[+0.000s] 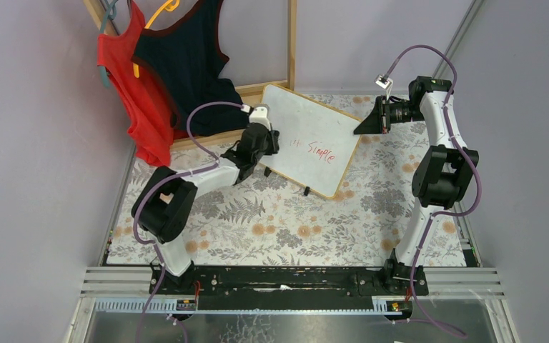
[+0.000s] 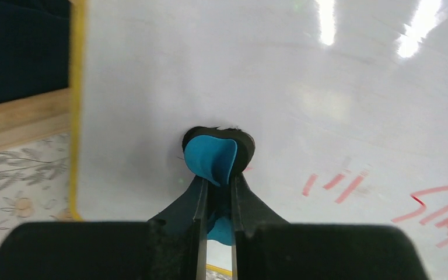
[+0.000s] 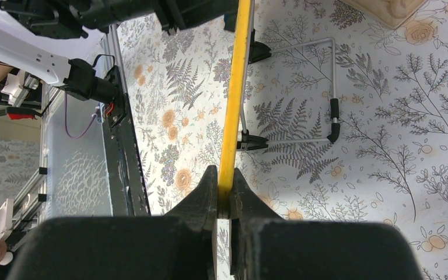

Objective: Erase the whiteboard

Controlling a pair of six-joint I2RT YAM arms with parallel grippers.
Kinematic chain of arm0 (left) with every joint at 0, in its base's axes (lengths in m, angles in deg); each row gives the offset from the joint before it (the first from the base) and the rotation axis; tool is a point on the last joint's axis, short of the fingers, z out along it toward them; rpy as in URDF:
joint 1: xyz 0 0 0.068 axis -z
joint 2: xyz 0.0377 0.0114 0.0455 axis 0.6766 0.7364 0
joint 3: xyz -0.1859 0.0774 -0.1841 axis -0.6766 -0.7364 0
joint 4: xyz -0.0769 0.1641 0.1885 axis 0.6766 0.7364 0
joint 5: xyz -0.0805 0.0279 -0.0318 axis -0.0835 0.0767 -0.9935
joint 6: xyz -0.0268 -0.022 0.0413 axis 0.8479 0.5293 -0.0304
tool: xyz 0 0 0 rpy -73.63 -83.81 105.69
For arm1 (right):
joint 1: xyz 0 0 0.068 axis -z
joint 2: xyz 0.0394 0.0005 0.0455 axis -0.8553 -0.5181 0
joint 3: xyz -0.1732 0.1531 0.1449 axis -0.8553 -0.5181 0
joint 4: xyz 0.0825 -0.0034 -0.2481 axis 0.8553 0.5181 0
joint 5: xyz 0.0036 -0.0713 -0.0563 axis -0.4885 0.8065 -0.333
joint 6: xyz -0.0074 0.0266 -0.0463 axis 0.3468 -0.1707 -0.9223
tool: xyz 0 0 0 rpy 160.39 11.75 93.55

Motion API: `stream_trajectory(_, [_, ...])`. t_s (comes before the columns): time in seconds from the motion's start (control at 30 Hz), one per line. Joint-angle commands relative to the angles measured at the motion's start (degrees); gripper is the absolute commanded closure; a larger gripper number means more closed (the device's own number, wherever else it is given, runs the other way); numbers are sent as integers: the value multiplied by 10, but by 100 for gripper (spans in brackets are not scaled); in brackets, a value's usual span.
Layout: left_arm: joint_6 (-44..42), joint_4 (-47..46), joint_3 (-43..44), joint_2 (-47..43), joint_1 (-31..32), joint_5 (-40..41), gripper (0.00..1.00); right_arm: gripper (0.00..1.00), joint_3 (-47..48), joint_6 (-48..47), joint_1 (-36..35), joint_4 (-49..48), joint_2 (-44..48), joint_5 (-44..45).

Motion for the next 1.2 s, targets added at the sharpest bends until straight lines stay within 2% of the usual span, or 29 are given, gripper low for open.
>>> stream_trajectory(0.0, [21, -21, 8, 7, 46, -14, 100, 100, 14, -26, -19, 39, -11, 13])
stream_trajectory(0.17, [13, -15, 25, 14, 77, -2, 100, 100, 19, -26, -19, 42, -12, 14])
stream_trajectory(0.3, [6, -12, 14, 7, 71, 14, 100, 100, 19, -25, -19, 42, -13, 15])
stream_trajectory(0.63, [-19, 16, -36, -34, -18, 25, 100, 100, 16, -26, -19, 40, -15, 14])
stream_trajectory(0.8, [-28, 20, -36, -38, -35, 29, 100, 100, 17, -28, -19, 42, -15, 14])
stream_trajectory(1.03, [-8, 21, -12, -19, -33, -17, 100, 100, 20, -33, -19, 49, -16, 12])
stream_trajectory(1.17, [0, 14, 2, -6, -9, -20, 100, 100, 22, -32, -20, 49, -16, 13])
